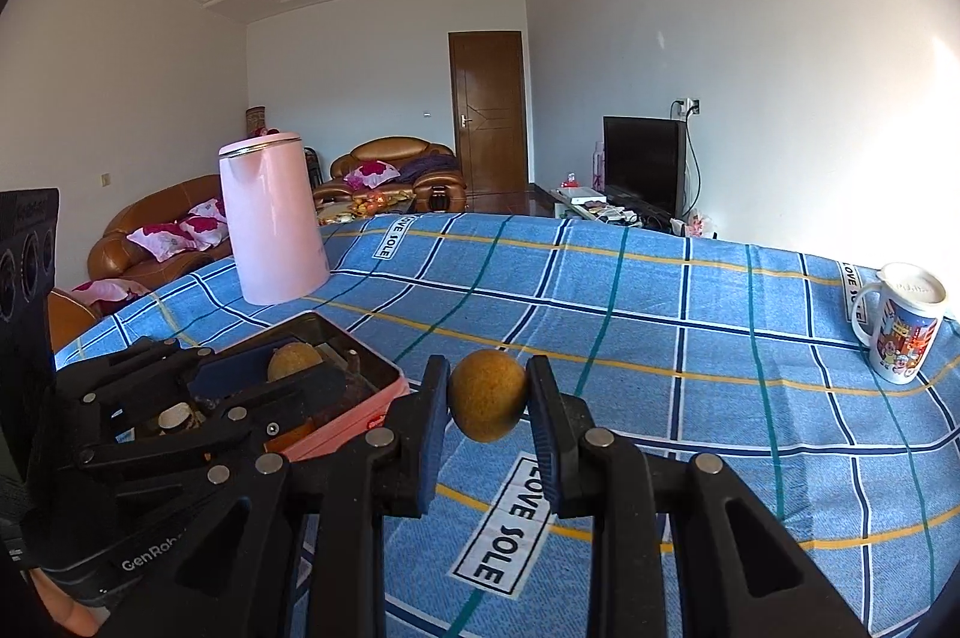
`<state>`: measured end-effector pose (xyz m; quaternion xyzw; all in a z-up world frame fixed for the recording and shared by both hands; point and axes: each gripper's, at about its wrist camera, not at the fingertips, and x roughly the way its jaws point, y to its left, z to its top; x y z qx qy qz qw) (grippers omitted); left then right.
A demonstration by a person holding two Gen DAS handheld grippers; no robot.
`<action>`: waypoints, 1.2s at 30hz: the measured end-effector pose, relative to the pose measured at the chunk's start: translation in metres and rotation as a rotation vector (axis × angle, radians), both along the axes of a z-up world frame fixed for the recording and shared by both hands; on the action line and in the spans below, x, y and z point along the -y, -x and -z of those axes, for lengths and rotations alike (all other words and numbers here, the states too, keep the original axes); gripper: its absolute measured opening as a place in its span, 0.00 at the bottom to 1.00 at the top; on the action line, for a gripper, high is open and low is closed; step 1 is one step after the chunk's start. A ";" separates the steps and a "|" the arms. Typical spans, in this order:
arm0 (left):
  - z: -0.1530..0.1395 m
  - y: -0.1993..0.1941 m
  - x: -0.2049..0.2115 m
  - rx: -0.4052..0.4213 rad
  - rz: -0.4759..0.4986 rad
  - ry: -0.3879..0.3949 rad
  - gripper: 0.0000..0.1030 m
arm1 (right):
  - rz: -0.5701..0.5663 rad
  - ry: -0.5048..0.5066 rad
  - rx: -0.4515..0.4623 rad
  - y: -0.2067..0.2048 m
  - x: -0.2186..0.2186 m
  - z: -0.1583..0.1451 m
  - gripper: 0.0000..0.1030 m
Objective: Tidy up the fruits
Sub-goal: 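Carry both small brown fruits toward the pink tin with both tools, then lower the small fruits into the tin and open both tools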
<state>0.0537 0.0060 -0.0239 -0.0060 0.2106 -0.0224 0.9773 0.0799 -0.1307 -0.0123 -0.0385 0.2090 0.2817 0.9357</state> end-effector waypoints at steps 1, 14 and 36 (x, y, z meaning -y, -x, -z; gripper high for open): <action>-0.001 0.003 -0.005 0.001 -0.009 -0.001 0.28 | -0.011 0.001 -0.001 0.001 -0.004 -0.001 0.27; 0.004 0.025 -0.051 -0.024 -0.118 -0.017 0.28 | -0.129 0.022 -0.009 0.017 -0.052 -0.002 0.27; 0.032 0.029 -0.097 -0.144 -0.170 0.002 0.28 | -0.230 0.143 -0.079 0.026 -0.117 0.025 0.27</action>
